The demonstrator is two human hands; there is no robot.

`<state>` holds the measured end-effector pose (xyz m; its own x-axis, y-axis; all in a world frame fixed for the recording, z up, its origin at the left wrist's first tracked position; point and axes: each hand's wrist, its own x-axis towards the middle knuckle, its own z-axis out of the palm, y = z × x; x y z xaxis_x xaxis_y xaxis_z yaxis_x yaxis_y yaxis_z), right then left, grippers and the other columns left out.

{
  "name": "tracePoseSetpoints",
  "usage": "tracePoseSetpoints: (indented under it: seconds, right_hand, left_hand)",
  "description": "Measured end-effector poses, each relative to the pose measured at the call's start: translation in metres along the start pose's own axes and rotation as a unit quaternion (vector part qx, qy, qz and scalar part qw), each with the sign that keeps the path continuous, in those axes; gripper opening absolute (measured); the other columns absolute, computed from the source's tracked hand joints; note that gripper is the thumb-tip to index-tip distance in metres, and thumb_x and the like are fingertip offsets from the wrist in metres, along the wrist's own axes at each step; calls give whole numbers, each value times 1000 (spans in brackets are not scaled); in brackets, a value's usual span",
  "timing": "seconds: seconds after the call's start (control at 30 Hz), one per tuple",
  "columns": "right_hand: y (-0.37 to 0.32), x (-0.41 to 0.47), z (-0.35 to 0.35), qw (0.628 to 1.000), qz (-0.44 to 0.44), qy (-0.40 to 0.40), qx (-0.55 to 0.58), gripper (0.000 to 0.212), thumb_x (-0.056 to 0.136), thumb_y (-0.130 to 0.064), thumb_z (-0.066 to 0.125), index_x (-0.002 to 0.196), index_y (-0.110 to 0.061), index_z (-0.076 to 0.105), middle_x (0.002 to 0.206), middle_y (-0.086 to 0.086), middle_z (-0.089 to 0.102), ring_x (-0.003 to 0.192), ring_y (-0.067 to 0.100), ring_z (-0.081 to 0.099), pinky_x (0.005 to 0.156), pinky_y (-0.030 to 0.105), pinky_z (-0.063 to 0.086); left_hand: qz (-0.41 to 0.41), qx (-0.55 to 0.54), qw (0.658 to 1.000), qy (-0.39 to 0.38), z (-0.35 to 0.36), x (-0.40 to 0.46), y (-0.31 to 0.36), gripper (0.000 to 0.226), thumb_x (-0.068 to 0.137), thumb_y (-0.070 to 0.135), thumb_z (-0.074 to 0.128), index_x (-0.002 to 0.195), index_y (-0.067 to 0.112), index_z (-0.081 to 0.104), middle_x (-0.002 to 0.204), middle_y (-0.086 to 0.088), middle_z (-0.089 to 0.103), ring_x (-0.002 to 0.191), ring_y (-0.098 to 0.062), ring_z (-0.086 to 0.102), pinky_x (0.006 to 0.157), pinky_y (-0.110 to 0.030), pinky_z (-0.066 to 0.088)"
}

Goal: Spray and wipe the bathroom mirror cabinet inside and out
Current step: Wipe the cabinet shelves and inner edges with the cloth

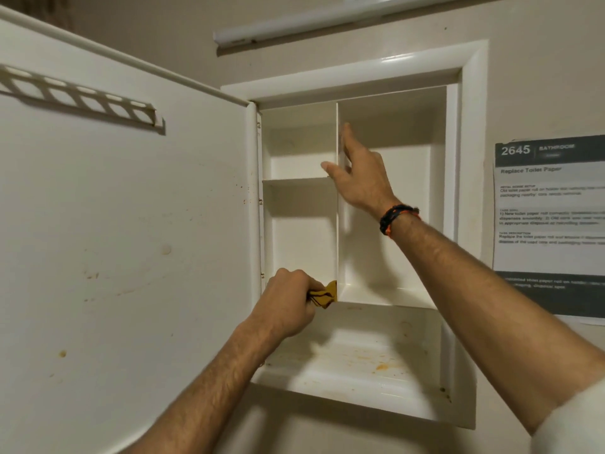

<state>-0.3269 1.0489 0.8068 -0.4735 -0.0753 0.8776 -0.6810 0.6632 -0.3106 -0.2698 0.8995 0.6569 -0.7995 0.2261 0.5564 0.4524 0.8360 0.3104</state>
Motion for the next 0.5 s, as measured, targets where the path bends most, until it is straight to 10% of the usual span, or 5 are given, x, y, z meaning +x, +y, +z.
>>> tracePoseSetpoints:
  seconds: [0.17,0.5]
  right_hand:
    - [10,-35,8,997,10,30,67,67,90,-36,65,146,-15,37,142,5,53,128,19,54,101,42,51]
    - [18,-41,6,996,28,-54,70,79,86,-32,72,152,-20,31,146,1,49,134,15,48,109,35,44]
  left_hand:
    - [-59,-98,991,69,-9,9,-11,45,83,-3,50,102,26,78,78,9,71,63,-7,59,55,-2,41]
    - [-254,-286,879,284,-29,67,-4,11,89,18,60,92,15,71,82,-4,68,77,-21,62,74,-35,55]
